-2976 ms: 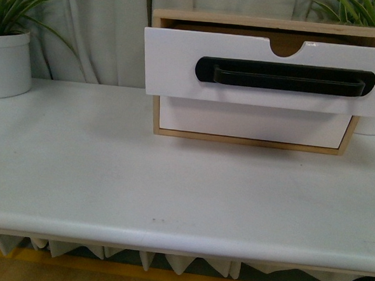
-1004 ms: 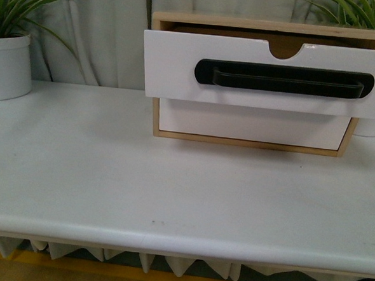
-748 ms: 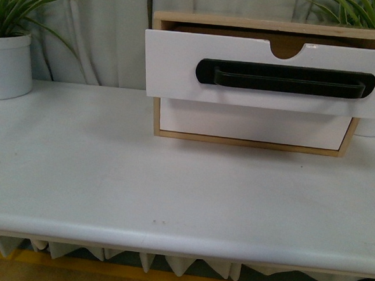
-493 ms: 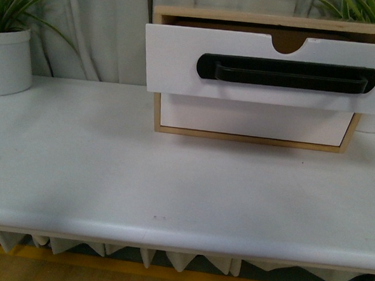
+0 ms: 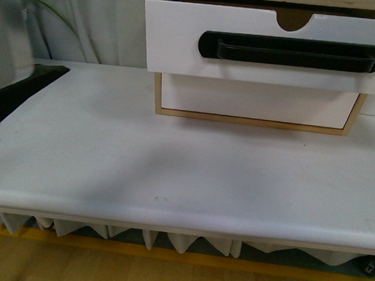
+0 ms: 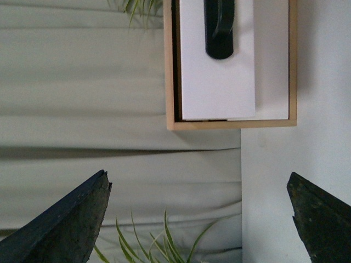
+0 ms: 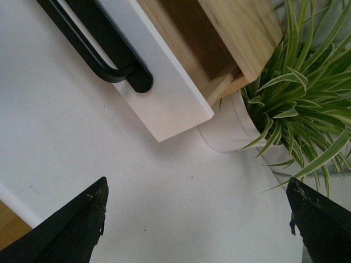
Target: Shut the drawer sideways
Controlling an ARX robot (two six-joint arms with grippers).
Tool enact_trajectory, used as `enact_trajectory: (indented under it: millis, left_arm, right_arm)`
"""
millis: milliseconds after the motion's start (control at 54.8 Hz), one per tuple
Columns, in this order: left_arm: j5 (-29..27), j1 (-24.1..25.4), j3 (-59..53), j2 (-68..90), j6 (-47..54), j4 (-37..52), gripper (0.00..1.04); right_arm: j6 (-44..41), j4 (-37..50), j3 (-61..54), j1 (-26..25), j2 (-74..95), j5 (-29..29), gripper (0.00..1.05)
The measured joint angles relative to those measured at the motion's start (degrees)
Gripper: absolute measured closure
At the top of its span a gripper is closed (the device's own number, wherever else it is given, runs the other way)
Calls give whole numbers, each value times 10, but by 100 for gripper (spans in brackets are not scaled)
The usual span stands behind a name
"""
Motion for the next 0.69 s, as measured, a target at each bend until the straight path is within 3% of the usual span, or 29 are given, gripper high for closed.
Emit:
enact_trajectory:
  millis: [237, 694]
  left_arm:
    - [-14, -34, 76, 67, 13, -10, 6]
    - [-38, -68, 208, 198, 26, -14, 6]
  right_arm:
    - [-47, -17, 30, 6, 45, 1, 9]
    - [-61, 0, 80, 19, 138, 5, 9]
